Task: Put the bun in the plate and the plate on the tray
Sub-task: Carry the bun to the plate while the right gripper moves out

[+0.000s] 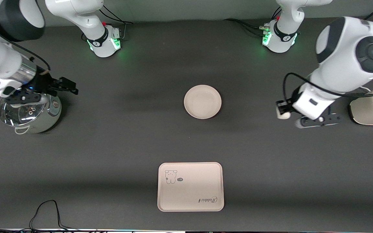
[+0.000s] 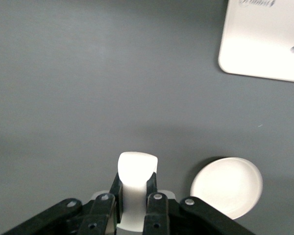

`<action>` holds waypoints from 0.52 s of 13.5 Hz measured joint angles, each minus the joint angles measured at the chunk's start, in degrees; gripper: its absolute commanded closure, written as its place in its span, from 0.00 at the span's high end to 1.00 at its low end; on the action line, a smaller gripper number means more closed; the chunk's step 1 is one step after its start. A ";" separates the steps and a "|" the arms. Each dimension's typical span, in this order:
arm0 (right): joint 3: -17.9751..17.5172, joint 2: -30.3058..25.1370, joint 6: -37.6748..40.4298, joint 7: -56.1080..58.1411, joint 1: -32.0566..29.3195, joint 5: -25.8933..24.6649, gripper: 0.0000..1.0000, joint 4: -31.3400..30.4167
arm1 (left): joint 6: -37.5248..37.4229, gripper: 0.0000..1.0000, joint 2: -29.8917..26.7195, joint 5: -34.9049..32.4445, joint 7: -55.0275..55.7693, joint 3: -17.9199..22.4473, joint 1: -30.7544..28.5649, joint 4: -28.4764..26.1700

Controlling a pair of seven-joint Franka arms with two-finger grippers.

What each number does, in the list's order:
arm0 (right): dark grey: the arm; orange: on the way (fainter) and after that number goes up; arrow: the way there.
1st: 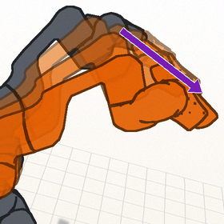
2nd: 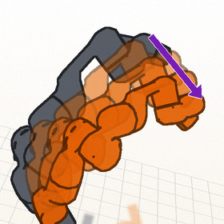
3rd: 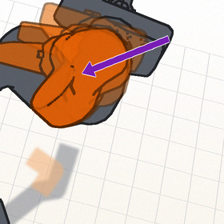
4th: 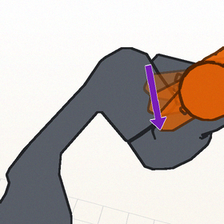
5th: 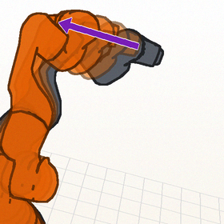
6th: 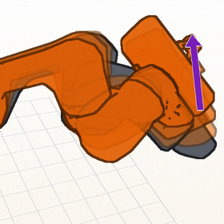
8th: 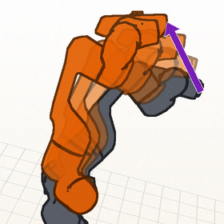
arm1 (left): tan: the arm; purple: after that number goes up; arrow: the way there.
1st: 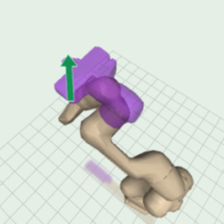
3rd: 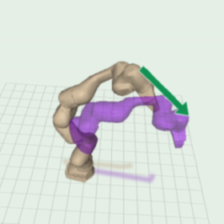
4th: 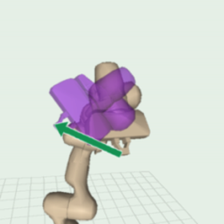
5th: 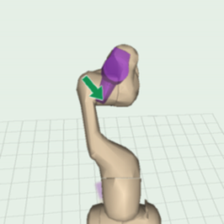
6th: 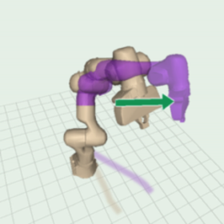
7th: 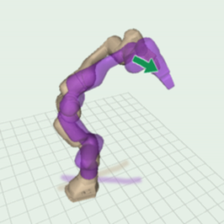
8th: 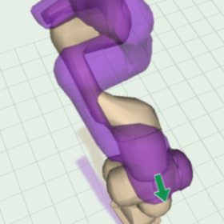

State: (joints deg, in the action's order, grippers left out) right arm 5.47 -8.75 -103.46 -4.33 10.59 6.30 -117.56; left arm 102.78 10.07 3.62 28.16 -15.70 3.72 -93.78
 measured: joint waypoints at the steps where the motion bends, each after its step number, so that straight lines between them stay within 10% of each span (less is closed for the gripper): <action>1: -0.03 0.07 -0.27 -0.54 0.99 0.00 1.00 -1.21 | 0.07 0.22 2.32 -0.13 4.74 -1.86 1.07 1.93; 7: -0.06 2.48 -5.04 -2.56 6.25 -0.29 1.00 -5.52 | 13.16 0.24 17.68 -5.45 26.96 -5.52 14.98 7.53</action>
State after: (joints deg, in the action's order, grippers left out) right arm 5.41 -6.27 -108.50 -6.89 16.85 6.01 -123.08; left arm 115.93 27.75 -1.83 55.13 -21.22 18.70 -86.24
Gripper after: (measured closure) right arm 0.000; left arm 0.758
